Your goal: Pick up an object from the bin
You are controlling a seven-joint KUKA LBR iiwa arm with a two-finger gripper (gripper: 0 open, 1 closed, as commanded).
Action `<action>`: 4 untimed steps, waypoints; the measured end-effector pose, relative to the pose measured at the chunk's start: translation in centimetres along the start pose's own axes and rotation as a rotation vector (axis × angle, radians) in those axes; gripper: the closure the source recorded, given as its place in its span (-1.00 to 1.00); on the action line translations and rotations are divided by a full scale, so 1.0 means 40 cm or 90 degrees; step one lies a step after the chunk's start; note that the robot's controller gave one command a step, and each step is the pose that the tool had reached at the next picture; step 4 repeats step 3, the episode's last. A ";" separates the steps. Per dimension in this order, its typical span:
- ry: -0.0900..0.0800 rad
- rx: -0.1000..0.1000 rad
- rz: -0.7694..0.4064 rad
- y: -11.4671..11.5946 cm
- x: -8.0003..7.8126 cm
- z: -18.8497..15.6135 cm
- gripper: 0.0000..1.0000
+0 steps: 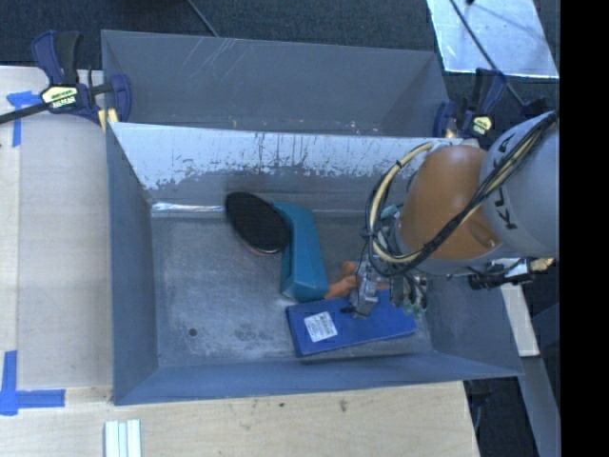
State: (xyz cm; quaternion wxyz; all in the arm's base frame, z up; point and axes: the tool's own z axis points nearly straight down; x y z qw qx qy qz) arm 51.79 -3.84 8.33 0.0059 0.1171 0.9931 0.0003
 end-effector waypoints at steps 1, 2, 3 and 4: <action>0.006 0.001 0.013 0.008 -0.069 -0.258 1.00; 0.006 0.001 0.013 0.008 -0.069 -0.258 1.00; 0.007 0.001 0.022 0.040 -0.127 -0.373 1.00; 0.007 0.001 0.022 0.040 -0.127 -0.373 1.00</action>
Offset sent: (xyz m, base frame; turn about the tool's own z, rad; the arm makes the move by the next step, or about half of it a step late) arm 0.0000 0.0000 0.0000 0.0000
